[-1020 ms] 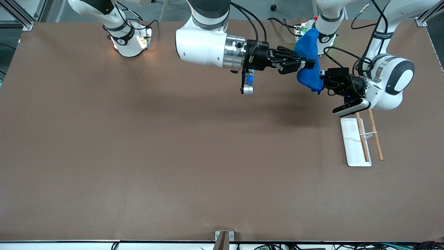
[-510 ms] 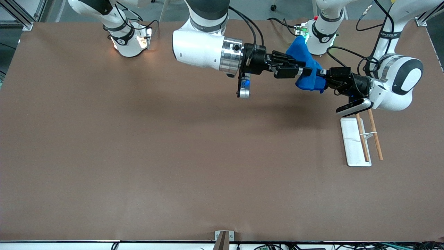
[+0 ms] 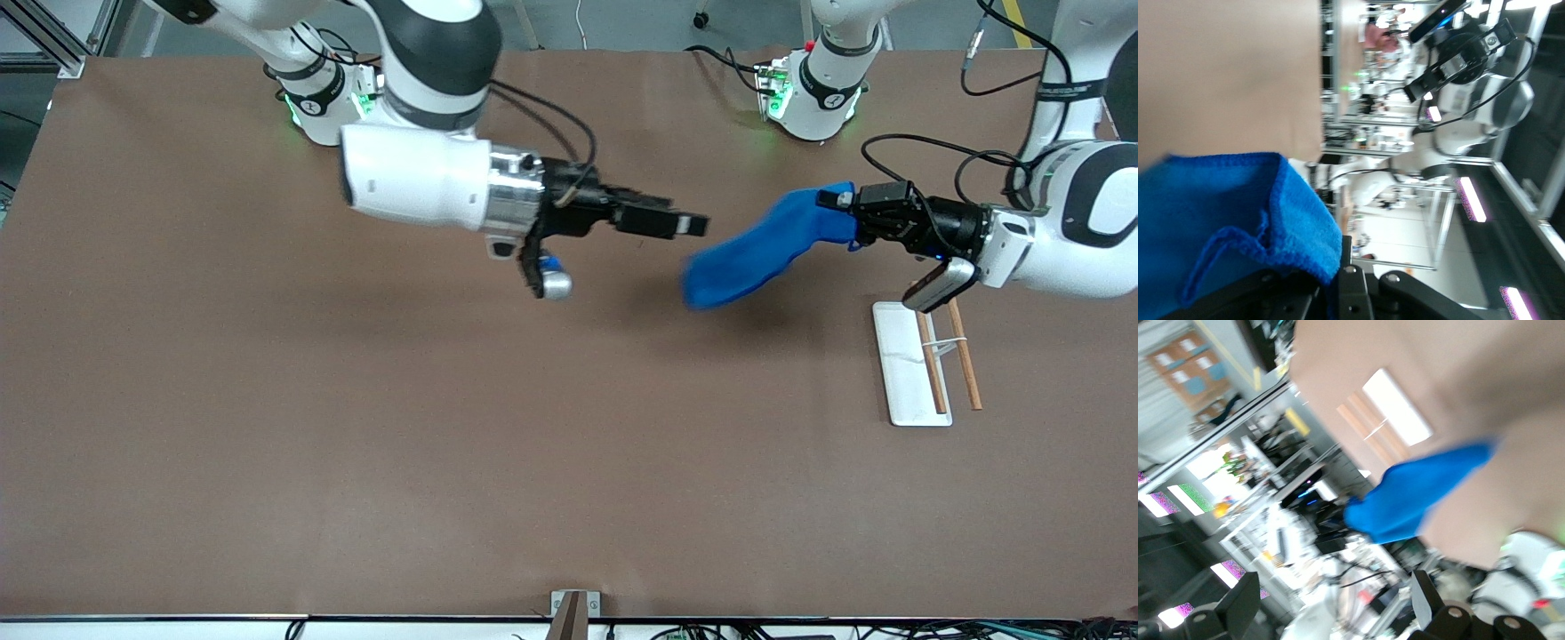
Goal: Right arm passes towel to left arm to hang
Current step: 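Open the right gripper and withdraw it while the left gripper pulls towel, then drape the towel over the wooden dowels on the white rack with left gripper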
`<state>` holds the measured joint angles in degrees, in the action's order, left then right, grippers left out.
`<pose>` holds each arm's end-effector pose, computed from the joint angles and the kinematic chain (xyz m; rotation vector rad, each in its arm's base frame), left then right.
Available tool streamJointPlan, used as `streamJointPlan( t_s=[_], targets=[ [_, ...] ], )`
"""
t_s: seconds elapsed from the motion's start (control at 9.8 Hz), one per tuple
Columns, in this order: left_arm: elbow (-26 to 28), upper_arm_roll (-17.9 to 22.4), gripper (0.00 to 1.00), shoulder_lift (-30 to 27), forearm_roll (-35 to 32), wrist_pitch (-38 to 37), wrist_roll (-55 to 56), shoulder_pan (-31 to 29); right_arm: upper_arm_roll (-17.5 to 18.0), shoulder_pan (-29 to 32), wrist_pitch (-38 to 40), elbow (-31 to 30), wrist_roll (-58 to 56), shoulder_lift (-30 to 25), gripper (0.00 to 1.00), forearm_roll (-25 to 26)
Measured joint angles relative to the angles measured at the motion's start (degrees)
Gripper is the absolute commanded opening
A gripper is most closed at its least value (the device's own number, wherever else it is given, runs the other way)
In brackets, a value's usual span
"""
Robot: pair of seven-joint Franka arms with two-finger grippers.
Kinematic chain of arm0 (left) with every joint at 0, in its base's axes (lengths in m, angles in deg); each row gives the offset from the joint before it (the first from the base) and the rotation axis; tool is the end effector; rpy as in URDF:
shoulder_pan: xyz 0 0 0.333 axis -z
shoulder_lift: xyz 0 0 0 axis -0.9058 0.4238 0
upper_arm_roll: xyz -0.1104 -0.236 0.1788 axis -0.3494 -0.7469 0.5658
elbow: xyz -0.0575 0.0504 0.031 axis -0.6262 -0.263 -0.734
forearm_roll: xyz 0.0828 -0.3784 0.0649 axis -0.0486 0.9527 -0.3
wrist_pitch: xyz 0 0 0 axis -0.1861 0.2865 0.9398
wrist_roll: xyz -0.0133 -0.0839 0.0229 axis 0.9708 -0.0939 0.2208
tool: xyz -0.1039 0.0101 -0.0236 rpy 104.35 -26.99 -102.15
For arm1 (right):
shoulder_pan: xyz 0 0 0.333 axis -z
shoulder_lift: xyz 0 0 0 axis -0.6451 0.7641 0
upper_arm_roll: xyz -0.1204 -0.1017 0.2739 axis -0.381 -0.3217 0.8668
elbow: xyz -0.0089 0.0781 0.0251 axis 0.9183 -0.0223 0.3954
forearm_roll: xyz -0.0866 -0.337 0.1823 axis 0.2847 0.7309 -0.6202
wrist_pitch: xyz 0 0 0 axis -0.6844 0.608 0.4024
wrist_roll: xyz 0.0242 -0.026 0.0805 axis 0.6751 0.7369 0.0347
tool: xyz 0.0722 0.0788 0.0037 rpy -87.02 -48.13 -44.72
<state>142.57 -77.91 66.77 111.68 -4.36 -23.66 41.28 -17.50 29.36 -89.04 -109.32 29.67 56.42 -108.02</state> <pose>0.5308 -0.0267 0.4121 1.7433 -0.2583 -0.2986 0.5568 0.4583 0.5395 -2.0096 0.6246 0.4305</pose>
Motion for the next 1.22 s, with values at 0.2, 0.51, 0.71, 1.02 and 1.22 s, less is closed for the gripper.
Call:
streamJointPlan(
  t_s=[0.2,0.51,0.71,1.02,1.22],
  targets=[
    [-4.47,-0.06,0.0,0.13,-10.08,2.8,1.4,0.07,-3.11,5.61,9.08,-7.59,0.15,-5.95,1.0,14.66],
    [-11.71,-0.64,0.0,0.14,-25.61,4.03,5.59,0.43,-13.36,8.65,23.49,-9.37,-0.53,-11.26,1.0,39.91],
    [-13.53,-2.39,0.0,-0.02,-38.78,6.43,9.54,2.19,-19.38,8.9,29.08,-8.78,-8.51,-13.83,1.0,49.55],
    [-13.07,-3.63,0.0,-0.01,-52.81,13.26,17.89,6.96,-29.43,8.93,33.68,-7.62,-24.13,-19.68,1.0,50.7],
    [-12.28,0.72,0.0,0.29,-54.77,20.12,22.54,8.8,-35.46,9.05,37.57,-7.56,-31.93,-23.59,1.0,50.32]
  ],
)
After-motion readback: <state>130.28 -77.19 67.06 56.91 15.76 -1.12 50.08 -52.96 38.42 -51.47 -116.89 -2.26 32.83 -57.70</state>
